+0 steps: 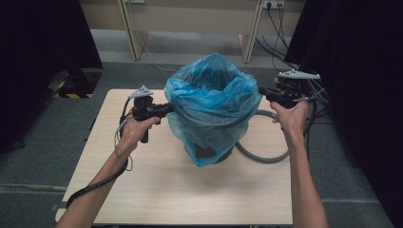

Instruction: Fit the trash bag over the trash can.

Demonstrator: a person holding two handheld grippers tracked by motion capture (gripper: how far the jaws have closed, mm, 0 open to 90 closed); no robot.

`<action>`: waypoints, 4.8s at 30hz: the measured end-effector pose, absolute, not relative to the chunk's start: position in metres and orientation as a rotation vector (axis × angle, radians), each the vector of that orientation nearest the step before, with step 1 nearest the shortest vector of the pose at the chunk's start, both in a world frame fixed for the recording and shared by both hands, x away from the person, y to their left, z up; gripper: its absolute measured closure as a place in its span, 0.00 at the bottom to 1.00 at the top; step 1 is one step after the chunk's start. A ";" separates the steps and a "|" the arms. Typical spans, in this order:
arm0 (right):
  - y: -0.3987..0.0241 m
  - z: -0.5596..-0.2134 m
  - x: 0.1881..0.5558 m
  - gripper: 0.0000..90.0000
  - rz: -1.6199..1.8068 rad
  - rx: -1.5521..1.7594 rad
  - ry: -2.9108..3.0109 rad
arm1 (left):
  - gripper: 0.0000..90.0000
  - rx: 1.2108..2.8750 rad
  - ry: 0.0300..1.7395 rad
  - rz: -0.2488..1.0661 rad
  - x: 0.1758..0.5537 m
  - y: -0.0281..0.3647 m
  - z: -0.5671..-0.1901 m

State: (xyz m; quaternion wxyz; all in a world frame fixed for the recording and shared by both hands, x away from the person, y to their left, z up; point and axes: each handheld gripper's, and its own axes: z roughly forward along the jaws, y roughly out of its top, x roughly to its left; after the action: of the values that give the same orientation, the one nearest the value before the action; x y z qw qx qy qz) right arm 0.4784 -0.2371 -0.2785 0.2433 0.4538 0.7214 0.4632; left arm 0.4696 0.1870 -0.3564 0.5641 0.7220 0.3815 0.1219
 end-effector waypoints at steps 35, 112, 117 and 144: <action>-0.205 -0.270 0.434 0.53 1.263 1.230 2.098 | 0.44 1.682 0.897 0.370 0.437 0.233 -0.322; -0.191 -0.260 0.459 0.45 1.230 1.222 2.097 | 1.00 1.639 1.096 0.186 0.499 0.208 -0.371; -0.190 -0.261 0.460 0.44 1.229 1.213 2.099 | 1.00 1.667 1.085 0.221 0.495 0.212 -0.381; -0.098 -0.247 0.526 0.37 1.119 1.198 2.134 | 0.39 1.823 1.062 0.514 0.376 0.259 -0.471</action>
State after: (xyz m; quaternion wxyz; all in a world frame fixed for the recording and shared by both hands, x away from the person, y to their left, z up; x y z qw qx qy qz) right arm 0.5262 -0.0979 -0.2474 0.2234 0.4338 0.7730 0.4055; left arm 0.3761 0.2589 -0.4710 0.4662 0.7428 0.4325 0.2094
